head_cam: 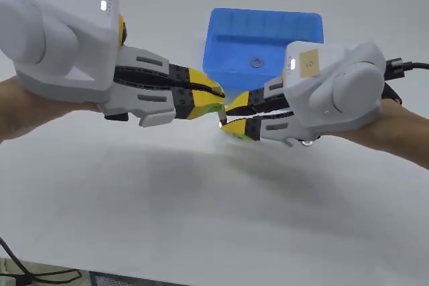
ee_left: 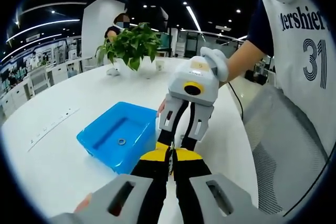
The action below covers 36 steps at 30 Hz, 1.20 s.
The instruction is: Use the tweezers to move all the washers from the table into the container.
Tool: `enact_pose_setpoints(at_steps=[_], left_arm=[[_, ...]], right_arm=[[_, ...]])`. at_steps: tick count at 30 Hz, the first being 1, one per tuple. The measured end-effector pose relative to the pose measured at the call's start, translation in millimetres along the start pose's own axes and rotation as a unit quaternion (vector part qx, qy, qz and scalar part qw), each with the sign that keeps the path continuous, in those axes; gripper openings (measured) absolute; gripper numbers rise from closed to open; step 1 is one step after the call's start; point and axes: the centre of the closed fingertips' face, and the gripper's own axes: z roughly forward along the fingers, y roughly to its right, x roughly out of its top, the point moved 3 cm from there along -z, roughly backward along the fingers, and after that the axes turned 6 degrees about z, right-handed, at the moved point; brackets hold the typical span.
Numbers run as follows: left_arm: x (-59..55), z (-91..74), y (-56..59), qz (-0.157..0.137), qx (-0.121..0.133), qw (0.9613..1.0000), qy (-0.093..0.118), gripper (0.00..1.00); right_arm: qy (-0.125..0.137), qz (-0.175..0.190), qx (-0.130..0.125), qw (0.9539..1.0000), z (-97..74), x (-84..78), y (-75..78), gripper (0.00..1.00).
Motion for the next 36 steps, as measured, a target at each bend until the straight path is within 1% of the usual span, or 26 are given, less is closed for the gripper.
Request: enact_pose_setpoints(at_steps=[3,4,6,10,13,16,17,18,20,21,22,23,24,25,26,27,28,29,31,33,34,36], left_arm=[[0.9,1.2,1.7,0.002,-0.003,1.0000,-0.002,0.06],[1.1,1.5,2.0,0.002,-0.003,1.0000,-0.002,0.06],[7.6,8.3,6.1,0.003,-0.003,1.0000,-0.004,0.06],[4.4,5.2,3.4,0.000,-0.007,1.0000,-0.005,0.07],[2.8,3.6,2.8,0.002,-0.009,0.9999,-0.008,0.07],[1.6,2.7,0.6,0.001,-0.008,0.9999,-0.010,0.07],[4.4,6.3,2.4,-0.002,-0.009,0.9999,-0.011,0.07],[6.7,9.1,3.0,-0.003,-0.008,0.9999,-0.010,0.07],[12.8,15.9,8.1,-0.004,-0.011,0.9999,-0.010,0.07],[11.3,14.5,7.2,-0.004,-0.011,0.9999,-0.009,0.07],[9.9,12.9,6.0,-0.004,-0.010,0.9999,-0.009,0.07],[12.2,15.0,7.2,-0.006,-0.008,0.9999,-0.008,0.07],[12.7,15.4,7.4,-0.006,-0.008,0.9999,-0.008,0.07],[10.8,13.0,5.9,-0.007,-0.007,0.9999,-0.007,0.07],[9.0,11.0,4.1,-0.007,-0.005,0.9999,-0.008,0.07],[11.3,13.1,6.8,-0.009,-0.007,0.9999,-0.008,0.07],[11.4,13.2,7.1,-0.010,-0.007,0.9999,-0.008,0.07],[9.9,11.5,6.8,-0.008,-0.008,0.9999,-0.008,0.07],[7.7,9.1,6.3,-0.009,-0.009,0.9999,-0.007,0.07],[6.1,7.5,5.6,-0.009,-0.010,0.9999,-0.007,0.07],[5.2,6.7,5.1,-0.008,-0.011,0.9999,-0.007,0.07],[2.9,4.6,3.8,-0.008,-0.013,0.9999,-0.007,0.07]], right_arm=[[-0.002,0.004,0.003,1.0000,0.3,0.5,0.0,0.14],[0.002,0.005,0.006,1.0000,0.1,2.0,-0.6,0.15],[0.006,0.000,0.006,1.0000,-0.2,4.5,-0.4,0.15],[0.004,-0.002,0.008,1.0000,0.6,5.0,1.8,0.15],[-0.002,-0.006,0.011,0.9999,1.1,2.5,1.6,0.14],[-0.012,-0.011,0.019,0.9997,2.2,-0.6,-0.7,0.10],[-0.015,-0.019,0.014,0.9996,3.2,-1.4,0.0,0.10],[-0.023,-0.031,0.012,0.9992,4.1,-3.6,-0.7,0.10],[-0.034,-0.034,0.013,0.9988,5.5,-6.7,-1.5,0.09],[-0.039,-0.035,0.014,0.9986,5.4,-8.0,-1.7,0.08],[-0.036,-0.037,0.012,0.9986,5.2,-7.7,-1.6,0.07],[-0.036,-0.035,0.010,0.9987,4.7,-7.4,-1.1,0.07],[-0.035,-0.029,0.009,0.9989,4.4,-7.2,-1.4,0.07],[-0.028,-0.020,0.009,0.9994,3.4,-6.7,-1.9,0.07],[-0.023,0.007,0.019,0.9995,1.8,-7.2,-5.6,0.06],[-0.012,0.016,0.015,0.9997,1.4,-4.6,-3.5,0.06],[-0.005,0.036,0.020,0.9991,0.1,-2.8,-3.2,0.09],[-0.006,0.043,0.021,0.9988,-0.2,-2.8,-2.6,0.13],[-0.002,0.034,0.019,0.9992,0.4,-0.3,-0.4,0.18],[0.001,0.028,0.024,0.9993,1.3,2.0,-2.2,0.18],[0.008,0.026,0.032,0.9991,2.3,5.1,-4.8,0.18],[0.008,0.010,0.029,0.9995,5.1,7.5,-5.8,0.17]])
